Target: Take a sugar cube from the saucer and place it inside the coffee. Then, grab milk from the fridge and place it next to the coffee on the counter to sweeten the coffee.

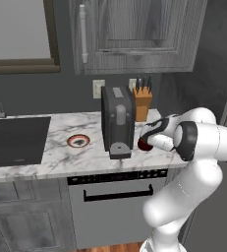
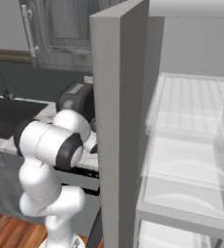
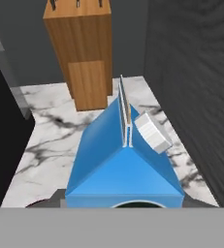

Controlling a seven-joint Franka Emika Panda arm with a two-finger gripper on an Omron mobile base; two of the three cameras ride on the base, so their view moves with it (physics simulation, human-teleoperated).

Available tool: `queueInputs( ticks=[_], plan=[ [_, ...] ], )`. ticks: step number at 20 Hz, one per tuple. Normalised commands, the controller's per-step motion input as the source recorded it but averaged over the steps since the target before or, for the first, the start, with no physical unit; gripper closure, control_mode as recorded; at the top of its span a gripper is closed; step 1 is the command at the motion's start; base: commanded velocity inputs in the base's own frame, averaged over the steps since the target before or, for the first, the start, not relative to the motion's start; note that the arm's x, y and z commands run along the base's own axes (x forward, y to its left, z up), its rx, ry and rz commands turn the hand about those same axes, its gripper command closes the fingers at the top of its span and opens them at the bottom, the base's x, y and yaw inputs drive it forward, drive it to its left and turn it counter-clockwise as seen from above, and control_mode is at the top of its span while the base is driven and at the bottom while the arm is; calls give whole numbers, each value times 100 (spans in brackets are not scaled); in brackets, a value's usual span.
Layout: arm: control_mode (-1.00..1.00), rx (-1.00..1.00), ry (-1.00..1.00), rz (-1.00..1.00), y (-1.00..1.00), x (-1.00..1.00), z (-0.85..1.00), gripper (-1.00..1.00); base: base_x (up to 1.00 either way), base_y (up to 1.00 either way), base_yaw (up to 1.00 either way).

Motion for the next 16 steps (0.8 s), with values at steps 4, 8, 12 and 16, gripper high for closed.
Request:
queueInputs(
  ticks=[4, 8, 12, 16],
  plan=[
    [-100, 0, -9, 0, -24, 9, -24, 100, 0, 0, 0],
    [-100, 0, -8, 0, -21, 20, -8, 100, 0, 0, 0],
    [-100, -1, 0, 0, -9, 20, -10, 100, 0, 0, 0],
    [-100, -1, 2, 0, 0, 9, -5, -100, 0, 0, 0]
  ],
)
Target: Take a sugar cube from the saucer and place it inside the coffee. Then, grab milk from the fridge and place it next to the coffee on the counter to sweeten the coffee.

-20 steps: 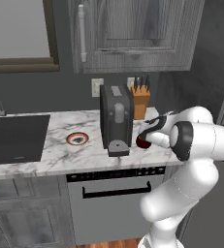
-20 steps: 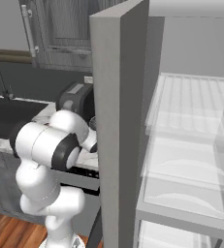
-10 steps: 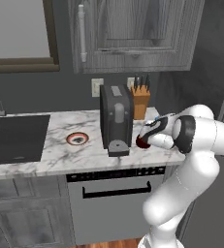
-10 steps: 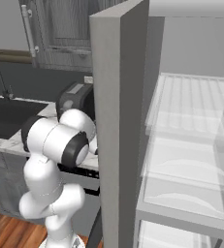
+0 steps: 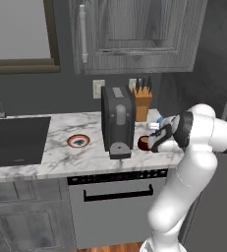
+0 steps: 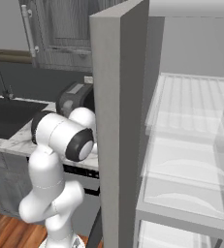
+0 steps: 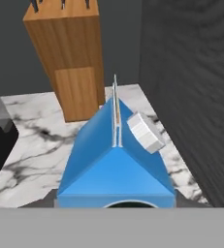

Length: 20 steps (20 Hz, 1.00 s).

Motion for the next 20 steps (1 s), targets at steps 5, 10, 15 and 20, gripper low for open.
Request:
queueInputs(
  ticks=[5, 10, 15, 20],
  plan=[
    [-100, 0, 0, 0, 0, 1, 0, -100, 0, 0, 0],
    [-100, 0, 0, 0, 0, 0, 3, -100, 0, 0, 0],
    [-100, 0, 0, -3, 0, 0, 37, -100, 0, 0, 0],
    [-100, 0, 0, -10, 0, 0, 74, -100, 0, 0, 0]
  ],
)
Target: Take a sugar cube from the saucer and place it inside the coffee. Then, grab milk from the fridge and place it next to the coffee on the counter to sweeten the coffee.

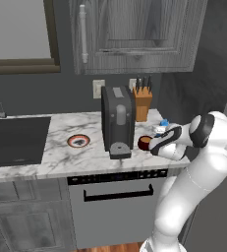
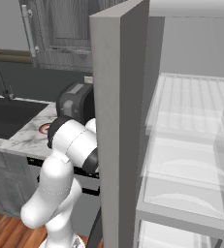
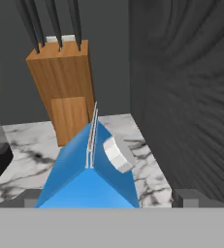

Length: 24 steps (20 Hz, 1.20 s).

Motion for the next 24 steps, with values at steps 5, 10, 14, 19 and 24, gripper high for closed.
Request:
queueInputs(
  ticks=[5, 10, 14, 19, 24],
  plan=[
    [-100, 0, 0, -13, 0, -7, 92, -100, 0, 0, 0],
    [-100, 0, 0, -16, 0, -2, 92, -100, 0, 0, 0],
    [-100, 0, 0, -10, 0, 0, 61, -100, 0, 0, 0],
    [-100, 0, 6, -5, 0, 0, 71, -100, 0, 0, 0],
    [-100, 0, 2, -7, 0, -14, 95, -100, 0, 0, 0]
  ],
)
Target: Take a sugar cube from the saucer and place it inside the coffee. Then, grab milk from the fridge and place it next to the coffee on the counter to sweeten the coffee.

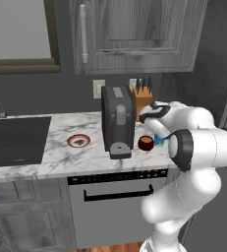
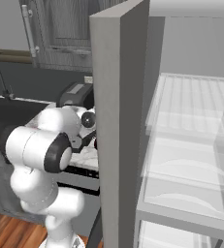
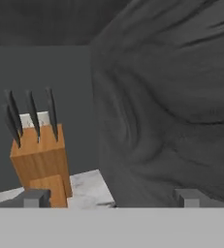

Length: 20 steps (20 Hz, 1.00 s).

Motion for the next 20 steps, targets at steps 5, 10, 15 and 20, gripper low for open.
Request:
queueInputs(
  ticks=[5, 10, 15, 20],
  plan=[
    [-100, 0, 0, -3, 0, -67, 100, -100, 0, 0, 0],
    [-100, 0, 0, -3, 0, -99, 94, -100, 0, 0, 0],
    [-100, 0, -7, 0, 0, -100, 78, -100, 0, 0, 0],
    [-100, -2, -21, 0, 14, -100, 70, -100, 0, 0, 0]
  ],
)
